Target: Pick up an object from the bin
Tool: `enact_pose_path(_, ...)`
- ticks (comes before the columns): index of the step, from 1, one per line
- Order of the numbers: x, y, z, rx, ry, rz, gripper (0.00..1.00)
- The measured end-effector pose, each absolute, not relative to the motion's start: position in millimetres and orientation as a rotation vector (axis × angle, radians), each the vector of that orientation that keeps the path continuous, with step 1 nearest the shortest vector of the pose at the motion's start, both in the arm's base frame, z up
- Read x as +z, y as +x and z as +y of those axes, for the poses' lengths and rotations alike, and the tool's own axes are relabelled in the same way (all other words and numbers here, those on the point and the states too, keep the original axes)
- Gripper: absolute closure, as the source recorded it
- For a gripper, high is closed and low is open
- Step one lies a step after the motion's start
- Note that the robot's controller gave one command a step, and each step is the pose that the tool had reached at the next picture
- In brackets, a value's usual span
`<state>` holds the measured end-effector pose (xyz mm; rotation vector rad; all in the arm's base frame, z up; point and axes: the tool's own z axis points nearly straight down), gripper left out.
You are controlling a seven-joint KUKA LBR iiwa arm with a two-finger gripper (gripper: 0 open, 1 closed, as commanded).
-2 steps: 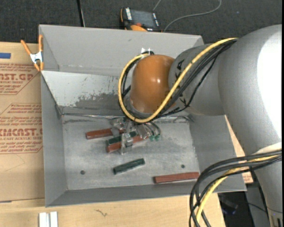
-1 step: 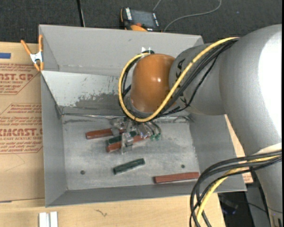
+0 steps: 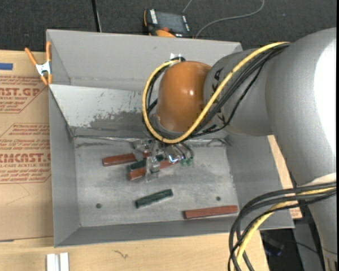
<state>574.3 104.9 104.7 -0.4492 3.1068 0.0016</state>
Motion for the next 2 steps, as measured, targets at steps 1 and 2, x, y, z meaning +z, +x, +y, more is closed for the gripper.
enact_pose_path(1,117,574.8,105,0.001,-0.448,3.106,1.0)
enact_pose_path(2,153,575.7,106,0.0,-0.448,3.104,1.0)
